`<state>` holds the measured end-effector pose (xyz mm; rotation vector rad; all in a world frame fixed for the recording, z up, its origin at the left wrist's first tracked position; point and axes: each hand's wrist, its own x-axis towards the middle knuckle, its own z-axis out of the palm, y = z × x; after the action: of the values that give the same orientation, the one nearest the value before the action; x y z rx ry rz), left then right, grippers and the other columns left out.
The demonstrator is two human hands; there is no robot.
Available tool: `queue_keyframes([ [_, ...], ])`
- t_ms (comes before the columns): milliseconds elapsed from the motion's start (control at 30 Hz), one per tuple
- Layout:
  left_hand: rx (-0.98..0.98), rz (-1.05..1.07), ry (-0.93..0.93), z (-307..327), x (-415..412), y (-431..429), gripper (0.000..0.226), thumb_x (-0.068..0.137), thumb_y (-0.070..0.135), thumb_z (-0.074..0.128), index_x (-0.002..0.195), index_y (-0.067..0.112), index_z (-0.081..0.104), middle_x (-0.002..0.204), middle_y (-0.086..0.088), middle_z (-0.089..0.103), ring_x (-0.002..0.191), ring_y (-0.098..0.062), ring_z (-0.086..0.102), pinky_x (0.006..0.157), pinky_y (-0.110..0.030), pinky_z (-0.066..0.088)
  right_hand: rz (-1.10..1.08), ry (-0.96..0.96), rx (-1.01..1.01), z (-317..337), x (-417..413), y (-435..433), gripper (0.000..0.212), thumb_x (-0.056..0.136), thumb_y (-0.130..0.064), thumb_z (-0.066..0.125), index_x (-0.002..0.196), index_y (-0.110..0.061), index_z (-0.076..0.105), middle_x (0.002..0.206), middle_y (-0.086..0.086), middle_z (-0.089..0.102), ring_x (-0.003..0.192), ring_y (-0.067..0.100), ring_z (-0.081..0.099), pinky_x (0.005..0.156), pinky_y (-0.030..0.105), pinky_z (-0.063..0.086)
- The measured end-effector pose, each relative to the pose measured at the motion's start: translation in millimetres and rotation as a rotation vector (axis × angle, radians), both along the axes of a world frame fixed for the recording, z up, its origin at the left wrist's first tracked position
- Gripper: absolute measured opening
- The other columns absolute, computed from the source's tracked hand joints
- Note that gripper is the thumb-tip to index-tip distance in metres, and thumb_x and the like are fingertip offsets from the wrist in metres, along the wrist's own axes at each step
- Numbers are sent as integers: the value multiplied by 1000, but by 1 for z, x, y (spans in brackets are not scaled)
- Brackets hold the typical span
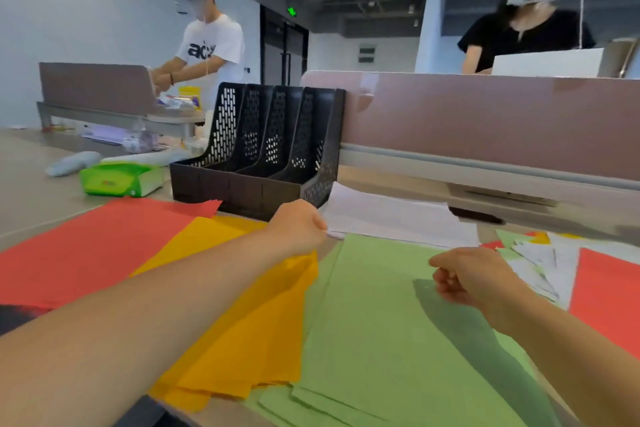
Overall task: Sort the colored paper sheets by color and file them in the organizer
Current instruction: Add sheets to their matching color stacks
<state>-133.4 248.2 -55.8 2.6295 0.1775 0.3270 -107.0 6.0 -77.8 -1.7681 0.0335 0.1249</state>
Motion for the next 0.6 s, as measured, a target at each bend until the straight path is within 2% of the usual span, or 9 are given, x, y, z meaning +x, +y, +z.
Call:
queue_keyframes([
  [67, -16, -101, -23, -4, 22, -45, 23, 90, 14, 56, 105, 13, 74, 115, 0, 69, 111, -16, 59, 90, -20, 39, -119, -124, 12, -4, 8, -44, 13, 87, -1, 59, 74, 1, 62, 55, 11, 55, 45, 21, 48, 44, 24, 47],
  [133, -25, -192, -50, -8, 44, -91, 23, 89, 11, 55, 104, 11, 73, 115, -1, 69, 111, -16, 59, 88, -18, 38, -225, -226, 4, -11, 12, -91, 18, 87, -2, 58, 70, 1, 63, 53, 11, 55, 44, 22, 46, 47, 27, 41],
  [267, -86, -333, -60, -22, 85, -190, 20, 91, 11, 55, 102, 15, 71, 112, -1, 67, 101, -17, 60, 82, -21, 42, -462, -323, -222, -21, 15, -187, 28, 85, -8, 58, 58, -3, 63, 51, 10, 60, 45, 21, 49, 52, 32, 41],
  [333, -53, -410, -75, -31, 101, -237, 19, 92, 16, 54, 103, 16, 69, 113, -3, 65, 100, -18, 59, 81, -24, 43, -596, -392, -387, -23, 16, -228, 26, 84, -12, 56, 60, -8, 64, 54, 7, 63, 48, 22, 55, 54, 30, 43],
  [367, -16, -453, -85, -35, 107, -257, 20, 93, 21, 53, 107, 16, 67, 116, -3, 63, 103, -18, 57, 83, -24, 42, -654, -422, -491, -23, 16, -246, 23, 85, -14, 55, 64, -10, 64, 60, 7, 65, 55, 24, 58, 56, 29, 42],
  [433, 40, -515, -114, -47, 114, -289, 25, 93, 33, 52, 112, 21, 63, 120, -2, 57, 111, -19, 53, 92, -28, 42, -758, -436, -653, -26, 19, -277, 17, 86, -22, 56, 81, -12, 68, 83, 6, 68, 82, 27, 61, 70, 32, 42],
  [467, 52, -527, -129, -53, 117, -301, 30, 92, 40, 51, 114, 22, 62, 121, -1, 56, 114, -19, 51, 97, -31, 42, -787, -394, -707, -29, 21, -291, 23, 87, -30, 57, 95, -12, 68, 98, 7, 68, 96, 28, 60, 80, 34, 44],
  [533, 71, -536, -129, -65, 118, -314, 40, 92, 49, 48, 120, 23, 58, 124, 0, 54, 119, -18, 48, 102, -35, 40, -768, -178, -838, -38, 26, -314, 52, 87, -49, 52, 118, -8, 60, 121, 15, 60, 114, 33, 53, 96, 41, 42],
  [600, 78, -550, -85, -72, 119, -314, 52, 89, 58, 46, 128, 24, 53, 131, 2, 50, 124, -16, 45, 106, -35, 37, -630, 47, -1057, -48, 29, -324, 66, 84, -65, 38, 114, -9, 57, 120, 17, 59, 114, 34, 52, 96, 42, 42],
])
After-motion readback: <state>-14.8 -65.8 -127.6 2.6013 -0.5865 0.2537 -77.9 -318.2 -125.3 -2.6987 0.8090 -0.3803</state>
